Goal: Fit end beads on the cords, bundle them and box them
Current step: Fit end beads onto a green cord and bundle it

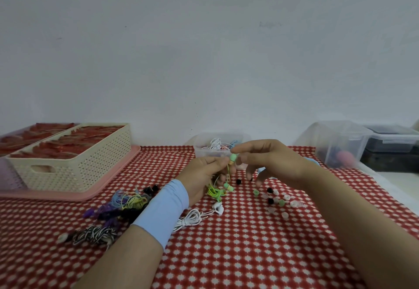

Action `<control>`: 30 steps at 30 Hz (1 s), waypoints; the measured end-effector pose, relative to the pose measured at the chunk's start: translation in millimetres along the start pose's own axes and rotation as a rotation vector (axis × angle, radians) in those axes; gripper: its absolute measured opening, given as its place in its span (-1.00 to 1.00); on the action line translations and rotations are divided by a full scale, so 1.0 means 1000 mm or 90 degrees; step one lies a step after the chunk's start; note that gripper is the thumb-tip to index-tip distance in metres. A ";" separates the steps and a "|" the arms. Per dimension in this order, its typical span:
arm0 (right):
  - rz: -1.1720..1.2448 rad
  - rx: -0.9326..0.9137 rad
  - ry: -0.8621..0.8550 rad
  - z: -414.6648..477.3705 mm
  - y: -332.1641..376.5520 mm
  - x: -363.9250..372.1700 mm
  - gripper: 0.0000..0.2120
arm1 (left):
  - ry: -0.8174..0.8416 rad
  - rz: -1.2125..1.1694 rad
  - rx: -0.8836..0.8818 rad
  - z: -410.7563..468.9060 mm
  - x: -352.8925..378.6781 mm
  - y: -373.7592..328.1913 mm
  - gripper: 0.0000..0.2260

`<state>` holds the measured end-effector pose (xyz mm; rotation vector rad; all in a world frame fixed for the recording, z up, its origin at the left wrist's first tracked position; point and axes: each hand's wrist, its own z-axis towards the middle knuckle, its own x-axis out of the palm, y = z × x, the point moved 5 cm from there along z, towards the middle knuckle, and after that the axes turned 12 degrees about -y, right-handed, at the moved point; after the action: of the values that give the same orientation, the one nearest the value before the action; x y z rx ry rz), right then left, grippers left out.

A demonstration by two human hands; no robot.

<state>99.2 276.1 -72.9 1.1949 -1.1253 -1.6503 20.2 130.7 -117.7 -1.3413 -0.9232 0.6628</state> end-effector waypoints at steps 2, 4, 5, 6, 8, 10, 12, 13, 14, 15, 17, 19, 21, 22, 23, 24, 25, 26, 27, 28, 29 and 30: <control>-0.007 -0.010 0.002 0.001 0.001 -0.001 -0.80 | 0.003 0.013 -0.003 -0.001 0.001 -0.001 -0.84; -0.009 -0.018 -0.007 0.001 0.001 -0.002 -0.81 | 0.008 0.022 -0.005 -0.003 0.003 -0.001 -0.85; -0.012 -0.024 -0.014 0.001 0.002 -0.001 -0.83 | 0.007 0.024 -0.006 -0.003 0.003 0.000 -0.85; -0.017 -0.030 -0.023 0.002 0.002 -0.001 -0.86 | 0.006 0.028 -0.005 -0.002 0.003 0.000 -0.85; -0.029 -0.037 -0.041 0.002 0.002 -0.001 -0.90 | 0.003 0.041 0.000 -0.001 0.003 0.000 -0.85; -0.047 -0.045 -0.052 0.003 0.003 -0.001 -0.92 | 0.000 0.051 0.008 0.000 0.002 0.001 -0.86; -0.065 -0.053 -0.051 0.004 0.004 -0.001 -0.92 | 0.005 0.060 0.018 0.001 0.001 0.001 -0.89; -0.072 -0.057 -0.049 0.004 0.004 0.000 -0.92 | 0.007 0.063 0.023 0.002 0.001 0.001 -0.91; -0.077 -0.059 -0.047 0.004 0.004 0.001 -0.92 | 0.006 0.066 0.028 0.002 0.000 0.001 -0.92; -0.077 -0.060 -0.047 0.004 0.004 0.001 -0.93 | 0.004 0.070 0.034 0.002 -0.001 0.001 -0.92; -0.039 -0.040 -0.047 0.004 0.002 0.001 -0.90 | 0.003 0.077 0.048 0.002 -0.001 0.000 -0.90; 0.024 0.010 -0.034 0.003 -0.002 -0.001 -0.84 | 0.003 0.071 0.055 0.001 -0.001 -0.002 -0.87; 0.056 0.053 -0.003 0.002 -0.005 0.000 -0.82 | 0.003 0.076 0.056 0.000 -0.001 -0.002 -0.84; 0.063 0.067 0.010 0.001 -0.006 0.002 -0.82 | 0.002 0.084 0.058 0.000 -0.001 -0.002 -0.84; 0.070 0.079 0.018 0.002 -0.008 0.004 -0.82 | 0.000 0.092 0.062 0.000 -0.001 -0.002 -0.86; 0.079 0.092 0.021 0.002 -0.010 0.006 -0.82 | 0.000 0.096 0.066 0.000 -0.002 -0.002 -0.87; 0.089 0.106 0.022 0.003 -0.012 0.008 -0.81 | 0.001 0.099 0.071 0.000 -0.002 -0.001 -0.88; 0.098 0.119 0.022 0.003 -0.014 0.010 -0.80 | 0.003 0.103 0.077 0.000 -0.002 -0.002 -0.89; 0.107 0.132 0.021 0.003 -0.016 0.011 -0.79 | 0.005 0.108 0.084 -0.001 -0.003 -0.002 -0.89; 0.116 0.142 0.018 0.004 -0.018 0.012 -0.77 | 0.006 0.110 0.090 -0.001 -0.003 -0.002 -0.88; 0.122 0.147 0.015 0.004 -0.019 0.013 -0.76 | 0.007 0.104 0.092 -0.001 -0.003 -0.002 -0.86; 0.127 0.147 0.015 0.004 -0.019 0.013 -0.74 | 0.008 0.093 0.090 -0.001 -0.002 -0.002 -0.83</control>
<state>90.4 269.8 -93.6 1.1976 -1.4010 -1.3802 19.8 127.7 -115.9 -1.2927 -0.7578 0.8164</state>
